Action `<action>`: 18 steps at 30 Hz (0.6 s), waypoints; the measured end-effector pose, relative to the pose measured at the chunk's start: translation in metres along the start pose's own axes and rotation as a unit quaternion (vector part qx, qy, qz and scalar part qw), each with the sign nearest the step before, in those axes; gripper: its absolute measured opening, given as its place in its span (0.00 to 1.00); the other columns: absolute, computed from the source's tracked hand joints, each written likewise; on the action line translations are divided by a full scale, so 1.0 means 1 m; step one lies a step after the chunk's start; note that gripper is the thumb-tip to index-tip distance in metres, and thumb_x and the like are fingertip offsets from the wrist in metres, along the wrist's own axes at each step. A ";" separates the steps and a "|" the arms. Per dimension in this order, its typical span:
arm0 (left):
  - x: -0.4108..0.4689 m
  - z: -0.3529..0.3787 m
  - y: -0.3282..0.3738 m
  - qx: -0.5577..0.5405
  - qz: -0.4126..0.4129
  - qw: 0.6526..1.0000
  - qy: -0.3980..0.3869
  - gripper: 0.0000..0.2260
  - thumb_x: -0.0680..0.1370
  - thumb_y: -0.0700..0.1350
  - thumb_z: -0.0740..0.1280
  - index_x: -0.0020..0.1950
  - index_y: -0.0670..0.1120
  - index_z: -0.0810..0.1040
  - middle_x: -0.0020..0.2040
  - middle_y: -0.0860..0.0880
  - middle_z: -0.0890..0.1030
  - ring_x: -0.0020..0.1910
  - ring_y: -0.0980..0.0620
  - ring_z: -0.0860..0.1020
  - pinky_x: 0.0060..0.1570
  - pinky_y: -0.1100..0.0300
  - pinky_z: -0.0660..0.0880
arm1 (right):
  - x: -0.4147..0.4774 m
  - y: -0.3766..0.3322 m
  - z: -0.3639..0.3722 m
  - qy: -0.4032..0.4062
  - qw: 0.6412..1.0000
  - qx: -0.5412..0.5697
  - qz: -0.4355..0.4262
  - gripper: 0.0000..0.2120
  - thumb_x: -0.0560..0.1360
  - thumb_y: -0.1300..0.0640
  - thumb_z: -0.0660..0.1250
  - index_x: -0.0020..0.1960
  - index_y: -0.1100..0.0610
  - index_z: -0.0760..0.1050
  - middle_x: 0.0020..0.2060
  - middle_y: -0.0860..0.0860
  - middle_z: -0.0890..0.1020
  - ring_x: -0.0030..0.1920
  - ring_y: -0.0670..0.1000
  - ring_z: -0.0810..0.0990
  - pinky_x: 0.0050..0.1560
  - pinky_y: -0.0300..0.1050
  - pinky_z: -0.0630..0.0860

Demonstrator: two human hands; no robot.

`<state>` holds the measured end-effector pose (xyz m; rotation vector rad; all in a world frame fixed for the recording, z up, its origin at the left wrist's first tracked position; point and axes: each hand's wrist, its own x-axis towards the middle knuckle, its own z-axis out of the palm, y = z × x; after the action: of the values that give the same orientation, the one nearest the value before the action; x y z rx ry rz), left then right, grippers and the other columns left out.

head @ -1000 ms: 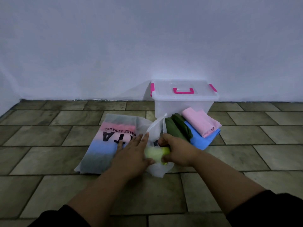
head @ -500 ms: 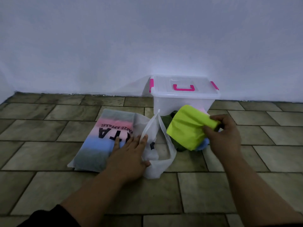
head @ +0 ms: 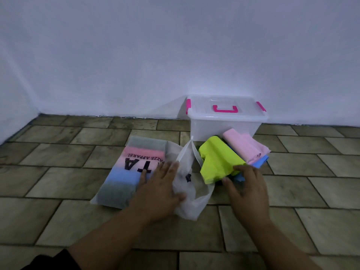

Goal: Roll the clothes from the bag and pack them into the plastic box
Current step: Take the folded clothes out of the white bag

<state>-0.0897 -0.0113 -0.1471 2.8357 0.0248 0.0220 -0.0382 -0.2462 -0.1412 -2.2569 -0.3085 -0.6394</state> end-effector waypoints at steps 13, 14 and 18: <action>0.024 -0.005 -0.041 0.105 -0.137 0.985 0.013 0.33 0.76 0.66 0.43 0.77 0.51 0.45 0.78 0.46 0.46 0.76 0.43 0.46 0.71 0.38 0.47 | -0.062 -0.003 0.016 -0.226 0.934 -0.276 0.024 0.37 0.71 0.32 0.45 0.71 0.54 0.66 0.72 0.53 0.67 0.73 0.56 0.61 0.72 0.56 0.56; 0.019 -0.004 -0.043 0.106 -0.136 0.985 0.010 0.33 0.76 0.66 0.43 0.77 0.51 0.44 0.78 0.47 0.45 0.77 0.44 0.46 0.71 0.38 0.46 | -0.062 -0.002 0.016 -0.227 0.934 -0.276 0.025 0.39 0.71 0.31 0.43 0.71 0.53 0.65 0.72 0.53 0.67 0.73 0.56 0.61 0.72 0.56 0.56; -0.001 -0.012 -0.063 0.083 -0.190 0.977 0.045 0.33 0.75 0.67 0.49 0.76 0.53 0.50 0.77 0.47 0.52 0.75 0.44 0.54 0.67 0.36 0.54 | -0.062 -0.001 0.016 -0.227 0.937 -0.266 0.031 0.39 0.69 0.30 0.42 0.69 0.51 0.66 0.72 0.53 0.67 0.73 0.56 0.60 0.72 0.55 0.55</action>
<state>-0.0920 0.0519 -0.1548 2.9427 0.6126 0.0677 -0.0854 -0.2355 -0.1832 -2.9206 -0.3087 -0.1609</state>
